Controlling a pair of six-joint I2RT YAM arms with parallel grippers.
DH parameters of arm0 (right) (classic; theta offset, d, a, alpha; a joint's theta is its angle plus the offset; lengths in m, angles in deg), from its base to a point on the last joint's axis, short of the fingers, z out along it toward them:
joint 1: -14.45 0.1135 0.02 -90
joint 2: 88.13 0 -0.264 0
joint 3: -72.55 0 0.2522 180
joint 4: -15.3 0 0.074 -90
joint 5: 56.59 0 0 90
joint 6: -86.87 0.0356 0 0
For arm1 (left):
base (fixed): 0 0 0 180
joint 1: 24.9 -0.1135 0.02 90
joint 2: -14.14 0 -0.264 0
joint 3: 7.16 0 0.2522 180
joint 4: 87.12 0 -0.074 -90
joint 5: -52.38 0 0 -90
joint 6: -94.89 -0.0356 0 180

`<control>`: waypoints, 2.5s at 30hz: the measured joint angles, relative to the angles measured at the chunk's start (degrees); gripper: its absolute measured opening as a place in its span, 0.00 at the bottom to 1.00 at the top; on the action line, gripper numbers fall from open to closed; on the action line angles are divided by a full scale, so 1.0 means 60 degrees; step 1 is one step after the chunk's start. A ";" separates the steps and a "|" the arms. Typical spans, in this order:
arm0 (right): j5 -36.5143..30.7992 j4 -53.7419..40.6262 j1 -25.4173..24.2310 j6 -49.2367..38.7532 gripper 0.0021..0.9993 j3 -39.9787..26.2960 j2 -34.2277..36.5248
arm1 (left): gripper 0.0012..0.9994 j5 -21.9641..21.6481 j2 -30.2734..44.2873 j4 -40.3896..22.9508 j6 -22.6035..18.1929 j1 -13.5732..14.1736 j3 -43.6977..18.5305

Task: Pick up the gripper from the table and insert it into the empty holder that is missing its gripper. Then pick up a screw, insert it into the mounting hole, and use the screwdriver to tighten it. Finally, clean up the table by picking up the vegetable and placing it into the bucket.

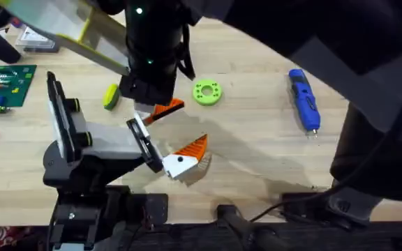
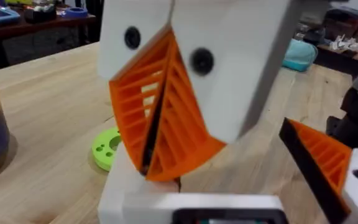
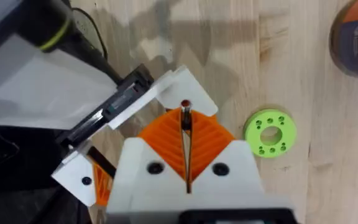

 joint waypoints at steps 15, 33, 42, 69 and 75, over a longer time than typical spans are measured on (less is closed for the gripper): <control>0.0172 -0.0005 0.0000 -0.0130 0.01 0.0021 0.0352 | 0.99 0.0000 0.0000 0.0000 0.0000 0.0000 0.0000; 0.0175 -0.0015 0.0000 -0.0251 0.01 0.0031 0.0430 | 0.99 0.0000 0.0011 -0.0004 0.0098 0.0000 0.0000; 0.0178 -0.0015 0.0000 -0.0264 0.00 0.0031 0.0433 | 0.99 0.0004 0.0011 -0.0007 0.0098 0.0000 0.0000; -0.0011 -0.0074 -0.0208 -0.0390 1.00 0.0031 0.0419 | 0.99 0.0011 0.0011 -0.0011 0.0098 0.0000 0.0000; -0.0001 -0.0092 -0.0179 -0.0386 1.00 0.0042 0.0273 | 0.99 0.0007 0.0011 -0.0007 0.0091 0.0000 0.0000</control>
